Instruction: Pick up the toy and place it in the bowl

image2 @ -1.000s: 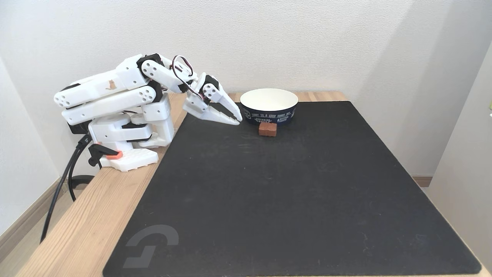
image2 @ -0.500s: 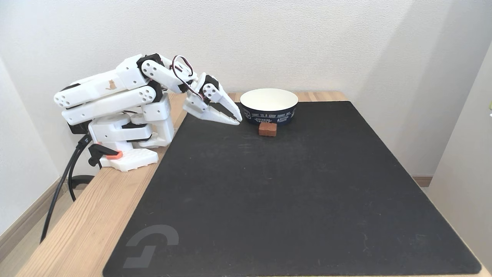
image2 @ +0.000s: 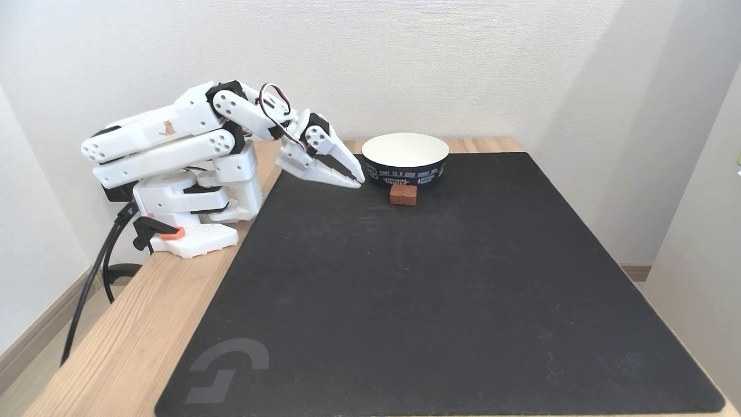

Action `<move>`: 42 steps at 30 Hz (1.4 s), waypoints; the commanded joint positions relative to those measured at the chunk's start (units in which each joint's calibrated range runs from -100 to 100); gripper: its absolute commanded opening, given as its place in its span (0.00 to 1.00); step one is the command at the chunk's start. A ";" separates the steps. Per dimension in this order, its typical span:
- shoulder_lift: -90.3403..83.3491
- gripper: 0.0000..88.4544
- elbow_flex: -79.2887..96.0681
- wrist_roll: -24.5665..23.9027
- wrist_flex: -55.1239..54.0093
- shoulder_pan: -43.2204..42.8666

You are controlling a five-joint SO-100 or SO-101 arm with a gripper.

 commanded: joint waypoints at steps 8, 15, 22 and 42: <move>-0.75 0.11 0.69 0.11 0.28 -0.20; -0.75 0.40 0.69 -0.05 0.28 -0.11; -0.08 0.40 0.33 -0.10 0.12 0.64; 67.86 0.41 -49.15 -9.07 0.71 2.81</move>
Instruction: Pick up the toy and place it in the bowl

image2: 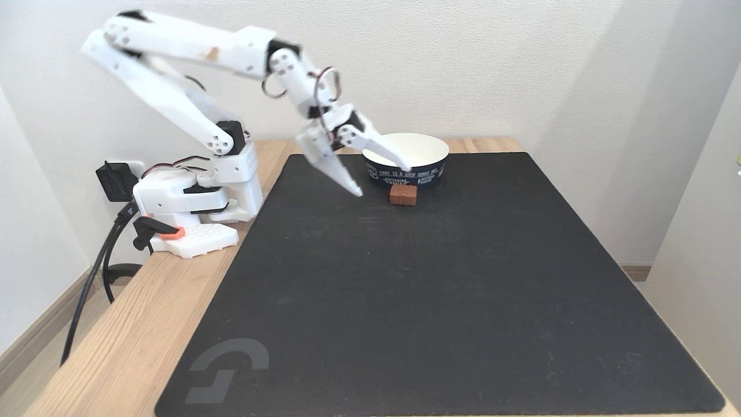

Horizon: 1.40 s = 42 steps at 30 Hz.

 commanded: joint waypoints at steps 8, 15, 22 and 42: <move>17.83 0.41 -22.40 -11.01 5.36 -6.54; 26.25 0.41 -27.98 -7.57 6.12 -8.21; 36.51 0.41 -36.73 -5.95 9.76 -8.46; 43.43 0.40 -41.32 -8.19 9.25 -12.06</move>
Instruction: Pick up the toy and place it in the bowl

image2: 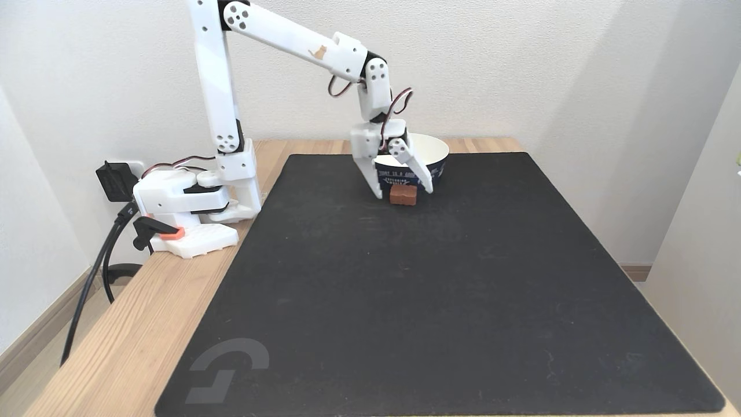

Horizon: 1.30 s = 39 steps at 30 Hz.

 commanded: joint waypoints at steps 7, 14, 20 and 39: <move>1.88 0.40 -3.14 -0.62 -0.29 -1.49; 5.47 0.40 -5.76 -0.62 -0.20 -1.49; 7.72 0.40 -6.93 -0.42 -0.29 -1.49; 7.72 0.20 -7.02 -0.52 -1.90 -1.57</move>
